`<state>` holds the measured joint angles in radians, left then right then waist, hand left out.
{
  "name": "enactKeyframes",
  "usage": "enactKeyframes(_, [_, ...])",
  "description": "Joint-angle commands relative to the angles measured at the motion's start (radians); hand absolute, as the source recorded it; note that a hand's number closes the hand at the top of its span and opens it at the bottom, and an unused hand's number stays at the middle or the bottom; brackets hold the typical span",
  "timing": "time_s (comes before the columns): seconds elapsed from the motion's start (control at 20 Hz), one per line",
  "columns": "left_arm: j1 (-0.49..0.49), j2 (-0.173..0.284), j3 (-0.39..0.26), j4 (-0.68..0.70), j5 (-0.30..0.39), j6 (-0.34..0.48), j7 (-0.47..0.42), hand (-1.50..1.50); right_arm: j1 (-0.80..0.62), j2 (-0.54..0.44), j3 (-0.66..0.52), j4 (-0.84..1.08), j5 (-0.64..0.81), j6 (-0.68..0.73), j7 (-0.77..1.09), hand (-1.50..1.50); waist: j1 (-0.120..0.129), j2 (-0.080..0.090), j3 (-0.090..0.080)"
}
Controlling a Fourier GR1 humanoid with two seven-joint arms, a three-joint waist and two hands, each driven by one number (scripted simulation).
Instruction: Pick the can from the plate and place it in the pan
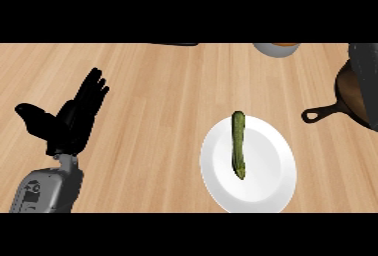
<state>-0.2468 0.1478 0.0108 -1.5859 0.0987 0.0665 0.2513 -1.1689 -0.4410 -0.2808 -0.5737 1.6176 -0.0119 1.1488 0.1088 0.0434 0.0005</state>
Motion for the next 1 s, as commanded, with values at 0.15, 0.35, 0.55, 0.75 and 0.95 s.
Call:
enactKeyframes(0.15, [0.019,0.031,0.039,0.032,0.004,-0.01,-0.018,0.0,0.029,-0.05,-0.07,0.061,0.04,-0.2,0.127,1.5,-0.044,-0.014,0.001])
enactKeyframes(0.35, [0.048,0.03,0.054,-0.022,0.031,-0.012,0.0,0.0,0.088,-0.073,-0.109,0.076,0.052,-0.299,0.112,1.5,-0.042,-0.02,0.002])
enactKeyframes(0.55, [0.066,0.048,0.082,0.002,0.051,-0.038,-0.03,0.0,0.187,-0.056,-0.157,0.108,0.032,-0.432,0.056,1.5,-0.055,-0.021,0.002])
enactKeyframes(0.75, [0.075,0.018,0.042,-0.022,0.005,0.001,-0.015,0.0,0.265,-0.076,-0.217,0.131,-0.034,-0.552,-0.101,1.5,-0.074,-0.028,0.003])
enactKeyframes(0.95, [0.081,-0.001,0.032,-0.011,0.003,0.001,-0.034,0.0,0.26,-0.116,-0.271,0.23,-0.078,-0.615,-0.202,1.5,-0.058,-0.021,0.003])
